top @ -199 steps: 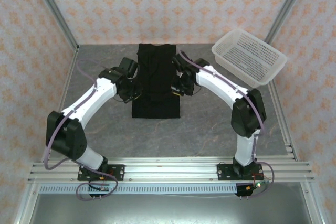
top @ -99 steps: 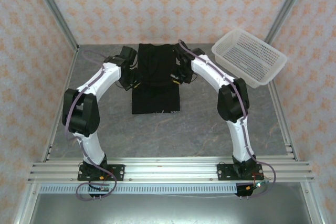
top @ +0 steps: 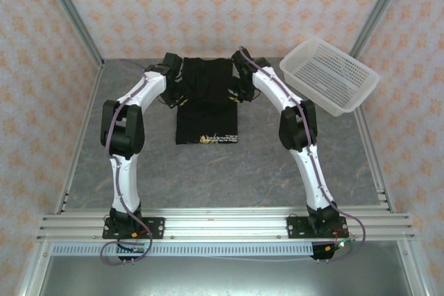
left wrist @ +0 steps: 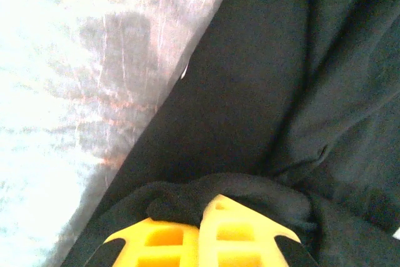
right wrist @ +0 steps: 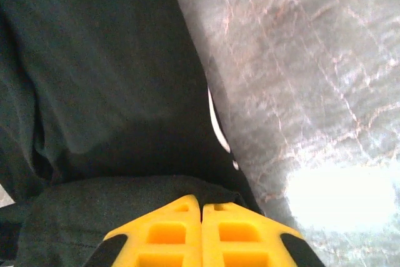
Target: Fold and stack the t-shirts
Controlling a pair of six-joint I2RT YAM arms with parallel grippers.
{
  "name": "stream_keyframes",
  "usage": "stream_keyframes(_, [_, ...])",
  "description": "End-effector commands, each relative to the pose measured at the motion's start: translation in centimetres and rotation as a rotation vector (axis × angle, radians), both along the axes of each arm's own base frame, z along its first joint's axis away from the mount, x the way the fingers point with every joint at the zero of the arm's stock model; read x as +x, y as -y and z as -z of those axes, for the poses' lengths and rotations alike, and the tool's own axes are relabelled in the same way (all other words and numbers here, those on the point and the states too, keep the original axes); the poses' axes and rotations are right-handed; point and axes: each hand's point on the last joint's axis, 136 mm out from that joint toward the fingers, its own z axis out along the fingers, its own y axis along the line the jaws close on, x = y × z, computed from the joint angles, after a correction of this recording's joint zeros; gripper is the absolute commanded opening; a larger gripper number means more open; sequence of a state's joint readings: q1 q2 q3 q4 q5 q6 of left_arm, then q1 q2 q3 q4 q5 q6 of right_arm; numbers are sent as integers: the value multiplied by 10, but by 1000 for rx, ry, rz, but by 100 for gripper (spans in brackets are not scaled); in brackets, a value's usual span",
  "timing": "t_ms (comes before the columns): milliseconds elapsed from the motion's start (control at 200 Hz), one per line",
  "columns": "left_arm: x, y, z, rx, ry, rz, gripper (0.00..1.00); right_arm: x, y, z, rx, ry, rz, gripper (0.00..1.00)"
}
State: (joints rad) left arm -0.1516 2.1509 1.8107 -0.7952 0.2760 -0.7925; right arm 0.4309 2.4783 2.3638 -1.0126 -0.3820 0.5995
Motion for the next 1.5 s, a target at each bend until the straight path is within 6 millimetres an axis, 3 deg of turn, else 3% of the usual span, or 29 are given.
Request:
stream_keyframes(0, [14,-9,-34,22,91,9,31,12,12,-28,-20,68,-7,36])
stream_keyframes(75, [9,-14,-53,33,136,0,56,12,19,-48,-44,116,-12,44])
stream_keyframes(195, [-20,-17,-65,13,162,-44,60,-3,24,-65,-48,140,-21,46])
stream_keyframes(215, [-25,-16,-70,-6,178,-54,59,-7,23,-66,-44,144,-25,45])
stream_keyframes(330, [-60,-1,-46,-104,136,-74,49,-35,12,-62,-5,135,-46,35])
stream_keyframes(465, [-82,12,-18,-165,78,-85,27,-66,-7,-34,29,71,-68,15])
stream_keyframes(565, [-94,18,-2,-196,26,-97,21,-83,-20,-10,60,13,-70,12])
stream_keyframes(631, [-112,15,7,-161,-36,-98,24,-94,-23,0,65,-15,-72,19])
stream_keyframes(806, [-167,1,29,-128,-170,-167,58,-126,-11,11,80,-59,-48,43])
stream_keyframes(881, [-181,2,34,-156,-186,-196,62,-142,-9,14,104,-101,-26,48])
stream_keyframes(1086, [-179,8,40,-219,-162,-253,66,-161,-9,26,182,-158,58,54])
stream_keyframes(1341, [-157,13,56,-245,-135,-291,63,-154,-19,52,222,-207,120,52])
stream_keyframes(1421, [-151,16,61,-246,-133,-292,58,-150,-20,59,212,-211,135,48])
stream_keyframes(1496, [-144,16,65,-247,-123,-303,47,-145,-24,63,225,-217,149,39])
